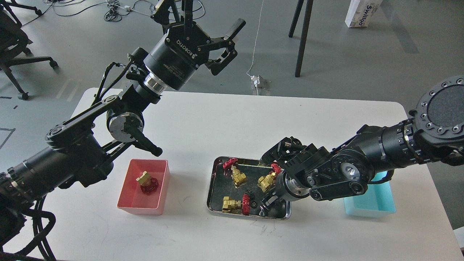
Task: Place valve in pink box and gear in blue box
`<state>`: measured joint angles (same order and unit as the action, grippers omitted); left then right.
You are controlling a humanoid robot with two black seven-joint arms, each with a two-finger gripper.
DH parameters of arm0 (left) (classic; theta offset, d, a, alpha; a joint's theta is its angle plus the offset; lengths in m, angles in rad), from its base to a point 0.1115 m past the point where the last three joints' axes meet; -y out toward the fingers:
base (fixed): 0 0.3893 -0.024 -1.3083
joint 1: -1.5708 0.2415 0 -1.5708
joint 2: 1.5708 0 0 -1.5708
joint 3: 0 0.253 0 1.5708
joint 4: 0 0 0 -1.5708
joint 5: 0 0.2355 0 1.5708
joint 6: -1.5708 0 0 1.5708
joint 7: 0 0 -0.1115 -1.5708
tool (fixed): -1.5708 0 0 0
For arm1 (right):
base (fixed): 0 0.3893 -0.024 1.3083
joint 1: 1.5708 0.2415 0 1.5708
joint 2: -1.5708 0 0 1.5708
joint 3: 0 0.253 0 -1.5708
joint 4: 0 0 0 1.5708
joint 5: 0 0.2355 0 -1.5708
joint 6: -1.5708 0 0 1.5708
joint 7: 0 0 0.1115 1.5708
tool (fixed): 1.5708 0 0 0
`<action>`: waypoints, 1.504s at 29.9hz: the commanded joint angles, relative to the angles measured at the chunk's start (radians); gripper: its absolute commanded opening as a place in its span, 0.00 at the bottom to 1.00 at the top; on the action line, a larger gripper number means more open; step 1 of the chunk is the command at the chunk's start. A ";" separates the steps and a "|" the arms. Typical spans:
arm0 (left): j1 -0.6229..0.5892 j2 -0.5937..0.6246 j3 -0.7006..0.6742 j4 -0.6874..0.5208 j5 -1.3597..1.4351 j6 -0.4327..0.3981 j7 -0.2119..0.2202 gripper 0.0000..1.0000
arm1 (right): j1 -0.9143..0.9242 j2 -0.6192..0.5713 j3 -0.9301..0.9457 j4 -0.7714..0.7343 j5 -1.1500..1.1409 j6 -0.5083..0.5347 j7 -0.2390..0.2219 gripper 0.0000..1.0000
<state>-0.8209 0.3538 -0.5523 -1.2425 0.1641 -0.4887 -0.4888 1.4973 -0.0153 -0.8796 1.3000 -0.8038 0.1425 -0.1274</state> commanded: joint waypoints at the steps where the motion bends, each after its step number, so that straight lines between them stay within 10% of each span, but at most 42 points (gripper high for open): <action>1: 0.006 -0.001 0.000 0.001 0.000 0.000 0.000 0.95 | -0.005 0.002 0.001 -0.002 0.000 0.000 -0.001 0.51; 45: 0.040 0.001 0.002 0.003 0.005 0.000 0.000 0.98 | -0.037 -0.003 0.013 -0.008 0.006 0.003 0.000 0.15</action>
<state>-0.7810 0.3544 -0.5513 -1.2394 0.1688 -0.4887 -0.4888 1.4479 -0.0135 -0.8720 1.2850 -0.7996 0.1504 -0.1270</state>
